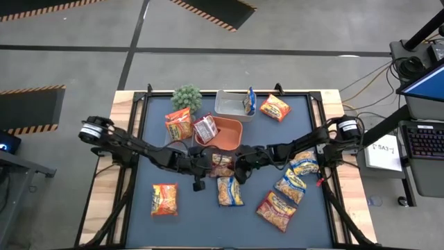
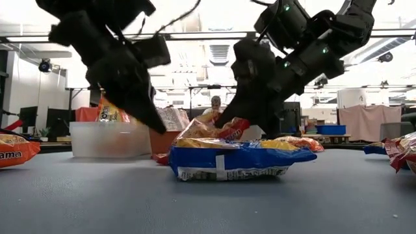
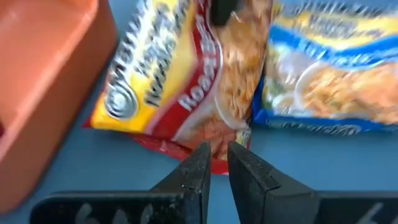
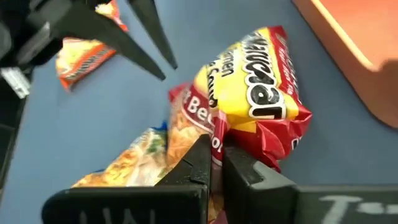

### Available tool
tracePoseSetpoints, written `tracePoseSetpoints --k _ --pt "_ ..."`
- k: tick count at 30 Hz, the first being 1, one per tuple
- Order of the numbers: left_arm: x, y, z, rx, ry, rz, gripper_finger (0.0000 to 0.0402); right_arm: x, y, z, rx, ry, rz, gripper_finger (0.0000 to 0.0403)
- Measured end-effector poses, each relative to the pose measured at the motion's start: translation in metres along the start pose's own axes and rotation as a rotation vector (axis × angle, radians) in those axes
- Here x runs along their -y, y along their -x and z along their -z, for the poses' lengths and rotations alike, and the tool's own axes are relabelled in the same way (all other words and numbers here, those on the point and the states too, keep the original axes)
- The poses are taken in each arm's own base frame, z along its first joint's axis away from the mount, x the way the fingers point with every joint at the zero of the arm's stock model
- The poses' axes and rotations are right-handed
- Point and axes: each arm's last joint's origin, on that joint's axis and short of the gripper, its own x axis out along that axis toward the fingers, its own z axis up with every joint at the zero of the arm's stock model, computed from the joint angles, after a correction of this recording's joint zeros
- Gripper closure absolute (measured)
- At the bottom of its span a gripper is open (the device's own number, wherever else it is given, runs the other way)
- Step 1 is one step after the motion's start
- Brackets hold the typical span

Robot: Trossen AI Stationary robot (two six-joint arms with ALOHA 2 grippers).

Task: Sort Maruchan noodles
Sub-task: Put the red noodle pack into the orange bin

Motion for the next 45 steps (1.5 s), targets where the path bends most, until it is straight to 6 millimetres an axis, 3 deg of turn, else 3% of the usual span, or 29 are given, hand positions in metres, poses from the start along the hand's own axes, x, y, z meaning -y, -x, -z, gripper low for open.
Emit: tracePoseSetpoints --k 9,13,22,29,39,45 --pt "0.005 0.043 -0.023 0.199 -0.081 0.068 0.0364 -0.023 0.019 -0.005 0.027 0.191 -0.061 0.0394" --pt "0.009 0.051 -0.028 0.367 -0.067 0.121 0.0364 -0.030 0.025 -0.001 0.022 0.325 -0.024 0.0394" --pt "0.003 0.041 0.001 0.490 0.139 0.235 0.0346 -0.054 0.032 0.025 0.072 0.736 0.157 0.0394" --pt "0.000 0.031 0.011 0.526 0.248 0.185 0.0273 -0.068 0.038 0.038 0.118 0.931 0.288 0.0394" --pt "0.002 -0.002 0.021 0.561 0.215 0.045 0.0136 -0.078 0.042 0.045 0.115 1.142 0.311 0.0394" --pt "0.004 -0.013 0.022 0.622 0.114 0.024 0.0105 -0.079 0.043 0.046 0.112 1.186 0.325 0.0394"
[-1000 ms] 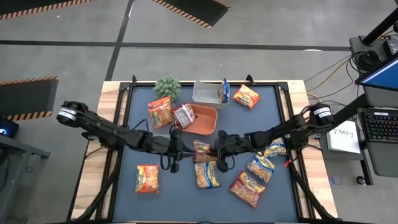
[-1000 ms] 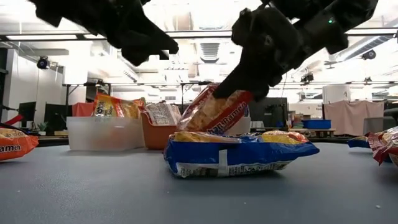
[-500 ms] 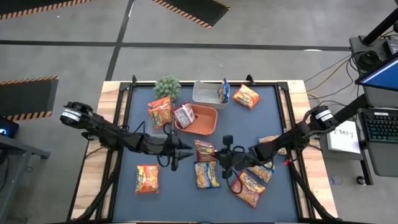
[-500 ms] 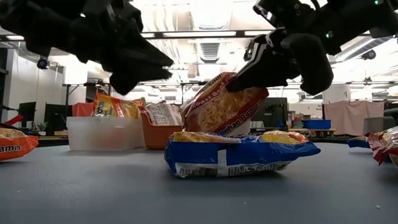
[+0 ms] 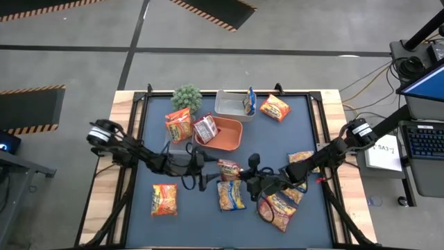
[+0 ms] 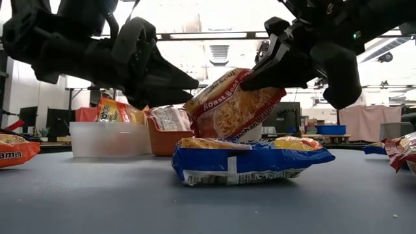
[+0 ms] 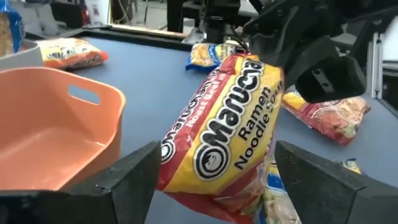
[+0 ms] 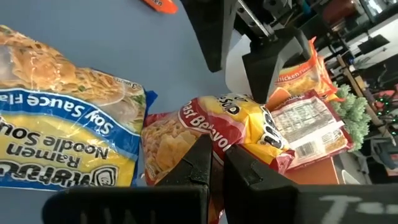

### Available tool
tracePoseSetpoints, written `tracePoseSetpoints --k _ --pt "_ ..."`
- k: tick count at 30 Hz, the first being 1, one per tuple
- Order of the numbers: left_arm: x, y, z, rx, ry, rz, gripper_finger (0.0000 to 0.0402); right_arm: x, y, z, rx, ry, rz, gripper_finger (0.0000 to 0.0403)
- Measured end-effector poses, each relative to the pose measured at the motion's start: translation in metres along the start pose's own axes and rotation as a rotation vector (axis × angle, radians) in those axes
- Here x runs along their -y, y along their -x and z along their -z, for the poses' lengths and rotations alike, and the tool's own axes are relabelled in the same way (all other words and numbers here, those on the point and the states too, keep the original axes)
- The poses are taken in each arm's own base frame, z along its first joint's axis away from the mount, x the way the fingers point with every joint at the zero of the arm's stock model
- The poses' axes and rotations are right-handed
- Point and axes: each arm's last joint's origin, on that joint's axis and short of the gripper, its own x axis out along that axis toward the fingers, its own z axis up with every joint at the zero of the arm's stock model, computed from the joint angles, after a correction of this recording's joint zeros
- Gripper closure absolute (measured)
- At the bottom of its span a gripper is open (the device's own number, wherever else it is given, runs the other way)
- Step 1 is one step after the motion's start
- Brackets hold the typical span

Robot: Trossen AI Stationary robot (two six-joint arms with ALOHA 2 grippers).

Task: Sort Maruchan noodles
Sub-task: Put the red noodle pack into the orange bin

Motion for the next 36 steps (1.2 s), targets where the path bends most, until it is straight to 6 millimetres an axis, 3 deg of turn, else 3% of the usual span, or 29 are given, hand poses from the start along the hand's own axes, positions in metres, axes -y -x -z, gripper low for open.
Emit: tracePoseSetpoints --k 12,30,36 --pt "-0.009 -0.017 0.013 -0.033 -0.075 -0.046 0.0108 0.000 0.000 -0.001 0.007 0.022 0.004 0.0395" --pt "-0.015 -0.016 0.015 -0.009 -0.075 -0.065 0.0139 0.000 0.001 -0.002 0.015 0.110 0.014 0.0395" --pt "-0.016 -0.016 0.014 -0.001 -0.021 -0.070 0.0153 -0.001 0.002 -0.002 -0.009 0.215 0.053 0.0395"
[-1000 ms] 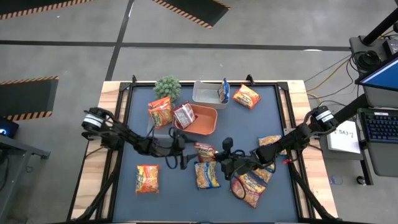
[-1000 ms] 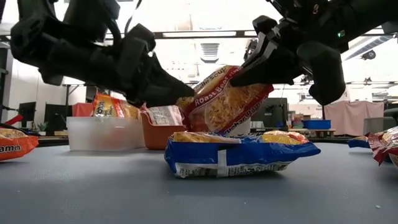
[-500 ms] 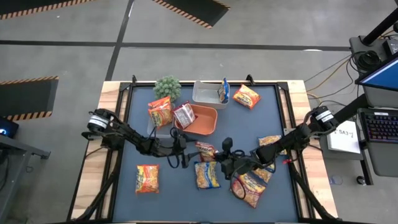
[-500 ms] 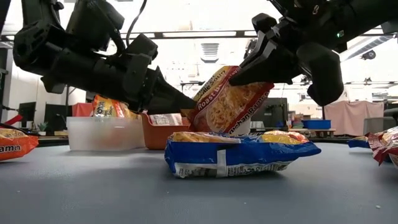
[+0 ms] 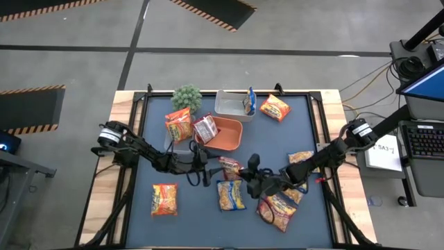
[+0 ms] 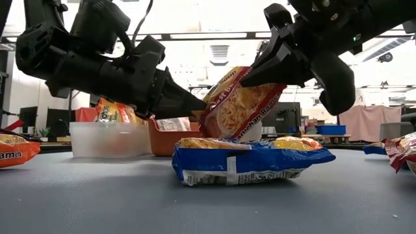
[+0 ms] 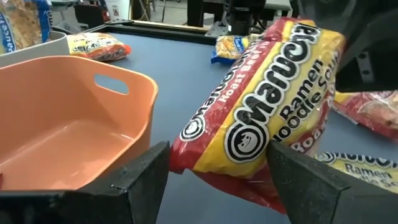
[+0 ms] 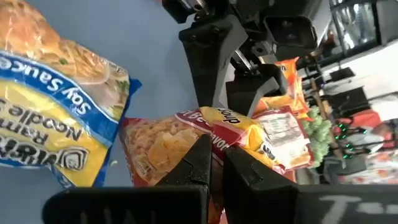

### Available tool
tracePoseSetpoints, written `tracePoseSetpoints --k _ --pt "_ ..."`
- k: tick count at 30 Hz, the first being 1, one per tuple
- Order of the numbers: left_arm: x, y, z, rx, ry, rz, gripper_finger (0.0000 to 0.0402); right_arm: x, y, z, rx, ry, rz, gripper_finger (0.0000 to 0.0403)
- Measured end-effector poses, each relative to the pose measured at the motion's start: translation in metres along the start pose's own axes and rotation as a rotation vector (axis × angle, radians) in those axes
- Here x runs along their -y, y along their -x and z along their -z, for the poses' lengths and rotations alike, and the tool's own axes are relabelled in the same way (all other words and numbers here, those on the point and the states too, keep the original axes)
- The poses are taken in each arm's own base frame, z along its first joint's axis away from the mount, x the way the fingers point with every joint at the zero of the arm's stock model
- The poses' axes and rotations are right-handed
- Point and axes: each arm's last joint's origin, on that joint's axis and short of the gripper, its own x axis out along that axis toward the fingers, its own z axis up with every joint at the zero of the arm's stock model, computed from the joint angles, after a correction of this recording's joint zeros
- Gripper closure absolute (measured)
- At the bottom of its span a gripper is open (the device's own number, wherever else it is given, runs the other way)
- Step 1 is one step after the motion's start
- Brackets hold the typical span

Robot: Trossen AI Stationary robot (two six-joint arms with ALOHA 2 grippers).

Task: Sort Maruchan noodles
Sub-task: Put the red noodle pack into the orange bin

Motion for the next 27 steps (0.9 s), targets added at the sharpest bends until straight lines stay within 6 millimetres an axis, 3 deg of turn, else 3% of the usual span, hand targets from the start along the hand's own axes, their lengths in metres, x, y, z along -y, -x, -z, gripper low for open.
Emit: tracePoseSetpoints --k 8,14,20,27 --pt "0.000 0.000 -0.001 0.013 0.034 0.002 0.0142 -0.003 0.002 -0.001 -0.006 0.074 -0.008 0.0395" --pt "0.002 -0.004 0.002 0.013 0.032 0.000 0.0145 -0.006 0.001 0.002 -0.019 0.016 -0.017 0.0395" --pt "0.009 -0.018 0.004 0.000 0.023 0.044 0.0181 -0.008 -0.001 0.003 -0.028 -0.036 -0.022 0.0395" --pt "0.012 -0.024 0.002 0.010 -0.028 0.051 0.0252 -0.008 -0.001 0.003 -0.036 -0.058 -0.007 0.0394"
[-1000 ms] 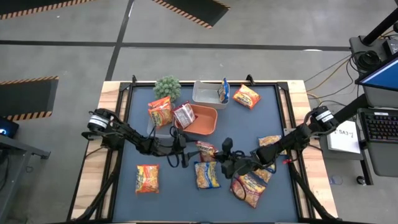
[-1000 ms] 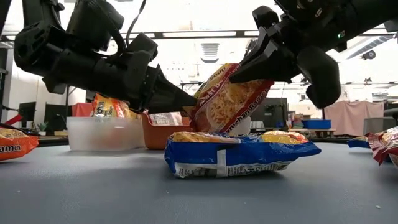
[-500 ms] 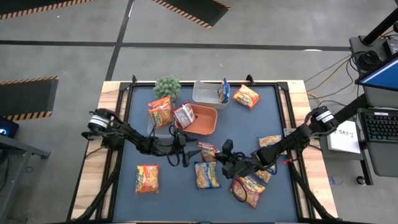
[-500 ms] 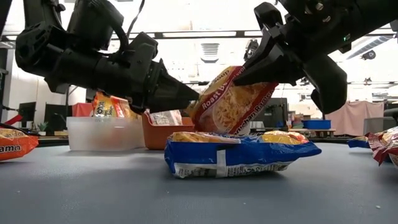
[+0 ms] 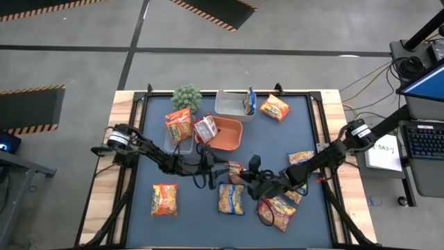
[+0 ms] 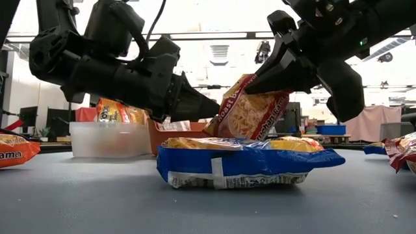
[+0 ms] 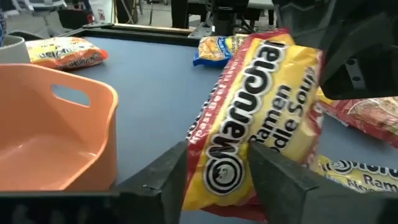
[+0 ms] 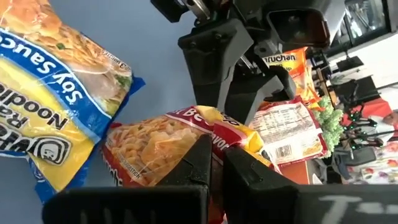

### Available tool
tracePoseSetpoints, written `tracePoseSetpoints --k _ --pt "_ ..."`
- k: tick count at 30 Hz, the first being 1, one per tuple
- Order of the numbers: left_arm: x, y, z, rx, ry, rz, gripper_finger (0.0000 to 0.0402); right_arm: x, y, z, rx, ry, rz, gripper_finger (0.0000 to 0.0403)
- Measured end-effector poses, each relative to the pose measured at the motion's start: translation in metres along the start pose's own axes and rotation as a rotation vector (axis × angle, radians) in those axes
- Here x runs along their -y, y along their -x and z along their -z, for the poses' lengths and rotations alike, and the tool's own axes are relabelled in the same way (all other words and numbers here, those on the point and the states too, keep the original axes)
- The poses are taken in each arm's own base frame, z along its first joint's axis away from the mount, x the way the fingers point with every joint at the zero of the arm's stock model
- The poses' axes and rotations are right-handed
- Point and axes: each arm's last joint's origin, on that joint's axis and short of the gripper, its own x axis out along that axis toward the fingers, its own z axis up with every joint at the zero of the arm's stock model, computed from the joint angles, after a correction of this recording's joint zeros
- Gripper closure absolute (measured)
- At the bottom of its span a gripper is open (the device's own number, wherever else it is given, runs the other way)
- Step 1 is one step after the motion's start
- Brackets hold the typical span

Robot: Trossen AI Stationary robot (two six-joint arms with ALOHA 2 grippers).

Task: Sort Maruchan noodles
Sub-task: Put the red noodle pack into the orange bin

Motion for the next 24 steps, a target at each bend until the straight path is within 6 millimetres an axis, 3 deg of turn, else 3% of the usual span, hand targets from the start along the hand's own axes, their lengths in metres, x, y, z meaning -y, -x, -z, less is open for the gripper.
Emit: tracePoseSetpoints --k 11,24 --pt "0.000 0.003 -0.013 0.047 -0.026 -0.028 0.0392 0.003 -0.001 0.002 -0.035 -0.171 0.064 0.0366" --pt "0.000 0.011 -0.030 0.058 -0.040 -0.027 0.0400 0.007 -0.001 0.012 -0.112 -0.611 0.072 0.0295"
